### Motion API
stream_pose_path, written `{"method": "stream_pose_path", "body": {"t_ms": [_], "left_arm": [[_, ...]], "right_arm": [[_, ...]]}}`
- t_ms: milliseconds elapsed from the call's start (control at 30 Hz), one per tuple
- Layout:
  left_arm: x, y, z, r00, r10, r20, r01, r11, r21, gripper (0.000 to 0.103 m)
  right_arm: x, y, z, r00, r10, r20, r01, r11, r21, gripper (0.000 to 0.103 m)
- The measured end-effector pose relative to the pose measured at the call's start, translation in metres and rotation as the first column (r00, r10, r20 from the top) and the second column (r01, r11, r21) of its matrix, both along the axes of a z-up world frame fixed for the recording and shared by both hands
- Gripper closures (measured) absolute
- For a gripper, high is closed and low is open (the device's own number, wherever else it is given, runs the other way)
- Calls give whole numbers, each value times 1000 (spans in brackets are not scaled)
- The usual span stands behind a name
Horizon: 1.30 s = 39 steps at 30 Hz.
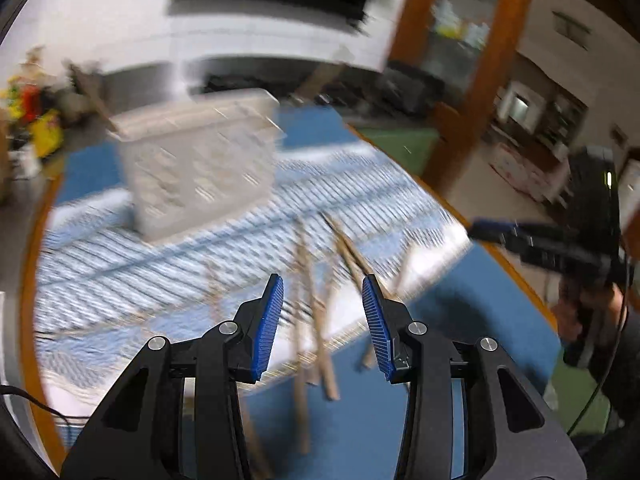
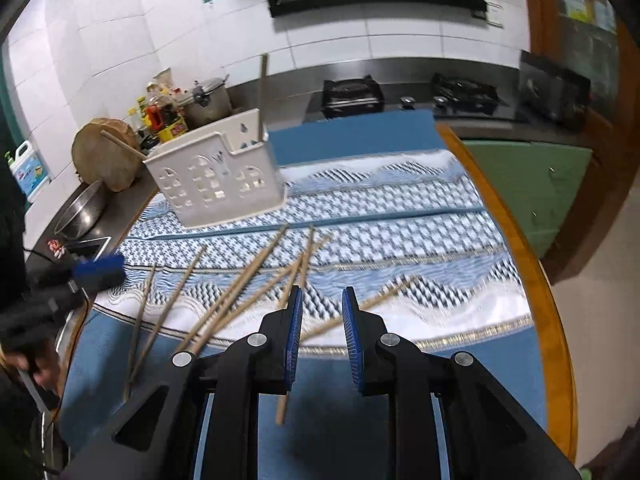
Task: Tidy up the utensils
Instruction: 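Grasp another chopstick with the left gripper while the right gripper grasps one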
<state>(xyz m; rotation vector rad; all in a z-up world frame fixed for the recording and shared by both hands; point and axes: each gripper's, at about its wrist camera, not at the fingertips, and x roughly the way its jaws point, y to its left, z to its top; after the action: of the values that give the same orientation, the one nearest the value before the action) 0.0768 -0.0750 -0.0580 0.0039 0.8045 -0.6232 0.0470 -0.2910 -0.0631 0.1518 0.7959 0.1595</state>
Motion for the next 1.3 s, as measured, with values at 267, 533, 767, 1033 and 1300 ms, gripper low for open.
{"method": "stream_pose_path", "body": {"t_ms": [267,533,767,1033,1300], "left_arm": [[-4,-48,-52,988,-126,-86,129,991,42,61],[-5,-67,-74,983,-165,-74,172,980,100,62],[-2,-71,-81,981,-181,-64,187,977,105,64],[-4,-78,-89,977,-208,-54,214,968,130,85],[-5,-78,-87,978,-207,-31,210,970,123,96]], "right_arm": [[-19,-13,-15,998,-53,-38,54,998,16,82],[-23,-17,-25,995,-74,-72,77,996,33,82],[-22,-15,-29,994,-72,-83,76,996,42,82],[-20,-12,-35,993,-68,-99,73,996,51,82],[-18,-11,-44,991,-65,-120,71,996,47,82]]}}
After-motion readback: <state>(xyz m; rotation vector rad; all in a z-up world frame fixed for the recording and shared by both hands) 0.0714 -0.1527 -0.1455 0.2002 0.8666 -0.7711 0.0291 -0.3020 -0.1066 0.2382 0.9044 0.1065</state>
